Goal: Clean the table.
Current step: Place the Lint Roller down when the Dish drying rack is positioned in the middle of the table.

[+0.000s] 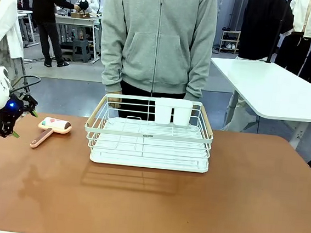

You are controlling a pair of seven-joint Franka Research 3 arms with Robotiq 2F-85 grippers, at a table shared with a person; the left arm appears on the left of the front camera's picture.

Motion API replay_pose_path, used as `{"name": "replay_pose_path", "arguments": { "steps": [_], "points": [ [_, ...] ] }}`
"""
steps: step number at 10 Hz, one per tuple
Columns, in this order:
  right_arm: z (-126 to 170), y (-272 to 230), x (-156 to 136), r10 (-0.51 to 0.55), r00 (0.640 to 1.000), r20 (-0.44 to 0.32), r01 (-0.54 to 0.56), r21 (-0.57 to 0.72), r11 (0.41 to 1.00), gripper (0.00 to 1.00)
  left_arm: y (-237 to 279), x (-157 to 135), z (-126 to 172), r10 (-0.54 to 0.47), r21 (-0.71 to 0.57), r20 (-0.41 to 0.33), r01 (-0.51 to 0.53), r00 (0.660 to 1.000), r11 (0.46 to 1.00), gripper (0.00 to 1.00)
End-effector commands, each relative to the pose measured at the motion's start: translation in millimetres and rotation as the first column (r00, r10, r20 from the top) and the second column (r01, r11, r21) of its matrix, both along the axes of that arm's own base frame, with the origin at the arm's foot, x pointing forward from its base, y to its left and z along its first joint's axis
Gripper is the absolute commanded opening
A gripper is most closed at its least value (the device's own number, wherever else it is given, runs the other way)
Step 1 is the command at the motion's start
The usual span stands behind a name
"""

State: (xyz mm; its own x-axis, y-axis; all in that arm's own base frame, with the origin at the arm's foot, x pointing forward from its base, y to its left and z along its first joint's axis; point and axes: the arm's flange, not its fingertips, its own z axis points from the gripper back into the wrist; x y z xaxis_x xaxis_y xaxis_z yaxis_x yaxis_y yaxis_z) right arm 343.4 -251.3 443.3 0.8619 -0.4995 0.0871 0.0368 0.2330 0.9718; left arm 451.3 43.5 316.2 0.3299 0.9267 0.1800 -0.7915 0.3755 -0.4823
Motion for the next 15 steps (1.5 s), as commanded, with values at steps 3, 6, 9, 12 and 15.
{"name": "replay_pose_path", "arguments": {
  "steps": [3,6,9,12,15],
  "points": [
    [2.1,2.3,-3.0,0.001,1.0,0.016,-0.001,0.008,1.0,1.0,0.0,-3.2,-2.9,0.021,-0.007,0.012,-0.021,1.0,1.0,1.0],
    [2.1,2.3,-3.0,0.001,1.0,0.016,-0.001,0.008,1.0,1.0,0.0,-3.2,-2.9,0.021,-0.007,0.012,-0.021,1.0,1.0,1.0],
    [2.1,2.3,-3.0,0.001,1.0,0.016,-0.001,0.008,1.0,1.0,0.0,-3.2,-2.9,0.021,-0.007,0.012,-0.021,1.0,1.0,1.0],
    [2.1,2.3,-3.0,0.001,1.0,0.016,-0.001,0.008,1.0,1.0,0.0,-3.2,-2.9,0.021,-0.007,0.012,-0.021,1.0,1.0,1.0],
    [2.1,2.3,-3.0,0.001,1.0,0.016,-0.001,0.008,1.0,1.0,0.0,-3.2,-2.9,0.021,-0.007,0.012,-0.021,1.0,1.0,1.0]
  ]
}}
